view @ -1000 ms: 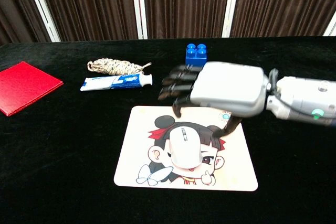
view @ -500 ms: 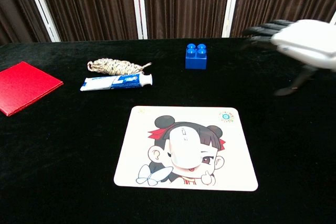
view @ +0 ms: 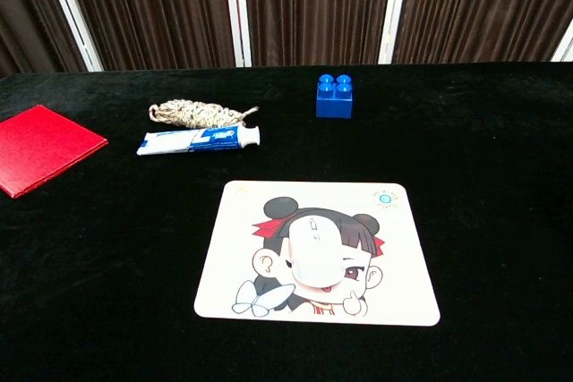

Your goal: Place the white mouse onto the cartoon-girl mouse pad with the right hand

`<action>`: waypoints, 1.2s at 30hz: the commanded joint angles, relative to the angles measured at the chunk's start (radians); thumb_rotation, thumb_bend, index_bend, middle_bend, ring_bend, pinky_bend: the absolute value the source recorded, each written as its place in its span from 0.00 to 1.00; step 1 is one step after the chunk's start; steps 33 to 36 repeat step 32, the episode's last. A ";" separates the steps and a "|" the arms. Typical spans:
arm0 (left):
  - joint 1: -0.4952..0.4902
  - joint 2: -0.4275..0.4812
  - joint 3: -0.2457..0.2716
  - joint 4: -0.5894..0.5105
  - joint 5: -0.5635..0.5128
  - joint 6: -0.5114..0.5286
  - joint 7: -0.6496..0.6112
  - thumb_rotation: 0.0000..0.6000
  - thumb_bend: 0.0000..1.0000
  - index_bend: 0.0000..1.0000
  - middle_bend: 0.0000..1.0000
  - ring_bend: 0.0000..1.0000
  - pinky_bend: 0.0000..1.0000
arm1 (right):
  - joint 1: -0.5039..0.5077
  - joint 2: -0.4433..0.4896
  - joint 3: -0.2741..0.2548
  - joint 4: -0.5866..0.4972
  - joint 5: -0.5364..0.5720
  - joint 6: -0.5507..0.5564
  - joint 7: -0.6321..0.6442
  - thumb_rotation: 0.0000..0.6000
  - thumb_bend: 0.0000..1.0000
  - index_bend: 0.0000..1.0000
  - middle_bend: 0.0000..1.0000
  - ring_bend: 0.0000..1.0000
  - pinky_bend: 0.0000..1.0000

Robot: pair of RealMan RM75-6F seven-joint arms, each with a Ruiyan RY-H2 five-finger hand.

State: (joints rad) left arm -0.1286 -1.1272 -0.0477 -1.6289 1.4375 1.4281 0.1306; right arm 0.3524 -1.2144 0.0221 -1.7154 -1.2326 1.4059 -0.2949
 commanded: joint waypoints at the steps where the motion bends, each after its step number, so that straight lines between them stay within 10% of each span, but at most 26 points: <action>1: 0.002 -0.001 -0.001 0.000 0.000 0.004 0.001 1.00 0.18 0.00 0.00 0.00 0.00 | -0.060 -0.010 -0.018 0.006 -0.021 0.065 0.014 1.00 0.06 0.05 0.00 0.00 0.00; 36: 0.012 0.000 -0.003 -0.005 -0.004 0.014 -0.023 1.00 0.18 0.00 0.00 0.00 0.00 | -0.114 -0.038 0.056 0.036 -0.032 0.044 0.034 1.00 0.07 0.05 0.00 0.00 0.00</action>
